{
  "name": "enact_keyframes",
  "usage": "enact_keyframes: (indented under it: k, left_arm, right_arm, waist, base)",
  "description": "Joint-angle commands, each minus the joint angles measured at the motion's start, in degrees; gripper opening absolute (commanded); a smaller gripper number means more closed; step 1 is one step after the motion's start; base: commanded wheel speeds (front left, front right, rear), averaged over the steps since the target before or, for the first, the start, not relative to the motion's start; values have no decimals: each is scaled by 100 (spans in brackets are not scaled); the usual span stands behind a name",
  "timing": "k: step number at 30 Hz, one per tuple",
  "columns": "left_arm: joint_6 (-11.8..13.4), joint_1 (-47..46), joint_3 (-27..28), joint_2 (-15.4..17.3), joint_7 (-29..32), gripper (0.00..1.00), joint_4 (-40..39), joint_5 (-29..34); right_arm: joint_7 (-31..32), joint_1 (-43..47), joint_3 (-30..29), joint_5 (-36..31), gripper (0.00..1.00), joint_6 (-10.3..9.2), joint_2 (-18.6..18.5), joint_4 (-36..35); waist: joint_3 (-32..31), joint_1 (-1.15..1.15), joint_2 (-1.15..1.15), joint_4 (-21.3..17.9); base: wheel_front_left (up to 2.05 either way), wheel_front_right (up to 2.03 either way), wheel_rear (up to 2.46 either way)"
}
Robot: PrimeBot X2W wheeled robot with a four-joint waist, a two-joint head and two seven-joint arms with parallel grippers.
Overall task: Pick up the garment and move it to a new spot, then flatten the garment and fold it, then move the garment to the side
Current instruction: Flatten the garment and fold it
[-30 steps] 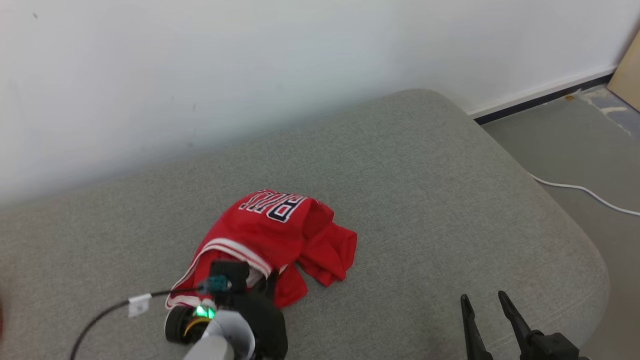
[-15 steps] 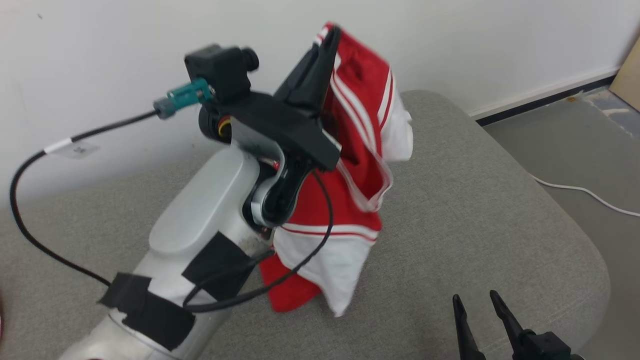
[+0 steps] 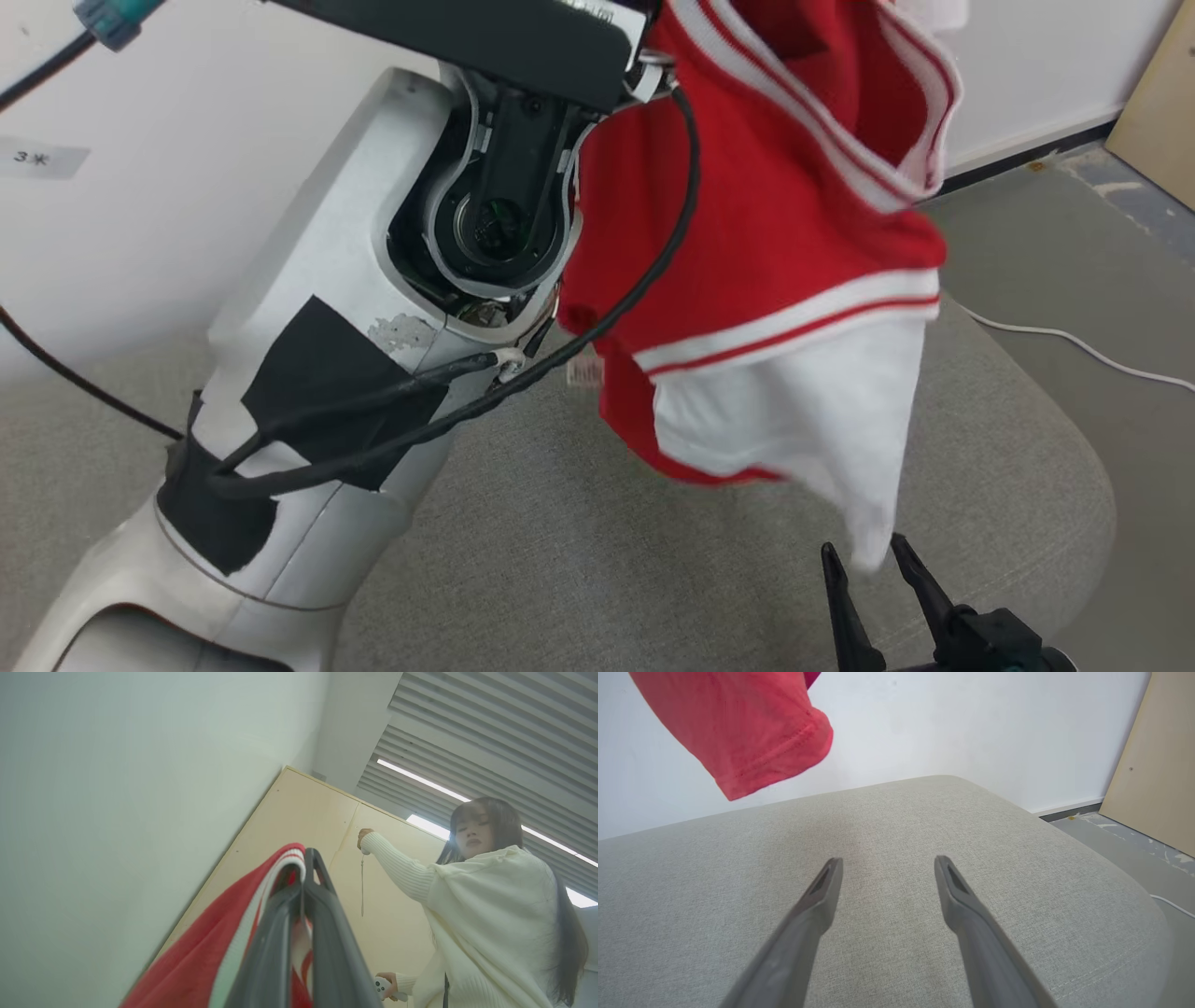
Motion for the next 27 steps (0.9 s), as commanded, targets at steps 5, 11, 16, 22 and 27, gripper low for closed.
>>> enact_keyframes:
  k: [5,11,16,22,27]
  left_arm:
    - [89,571,254,18,-17,0,612,240]
    - [336,1103,644,22,-18,0,1661,1049]
    - [558,1462,1645,123,-18,0,2591,2447]
    - [713,1727,2712,200,-18,0,2642,3794]
    - [698,1833,3291,209,-19,45,2782,4513]
  right_arm:
    - [-71,-140,21,116,100,-12,8,-13]
    - [-138,-313,90,221,100,-12,11,2]
    - [-172,-554,194,319,100,-12,10,-51]
    - [46,-831,365,313,100,-12,10,-232]
    - [432,-1043,657,359,100,-12,6,-414]
  waist:
    - [316,0,0,141]
    - [727,0,0,315]
    - [1157,0,0,569]
    - [1382,0,0,679]
    - [1477,0,0,663]
  base:
    - [0,0,0]
    - [0,0,0]
    - [0,0,0]
    - [0,0,0]
    - [0,0,0]
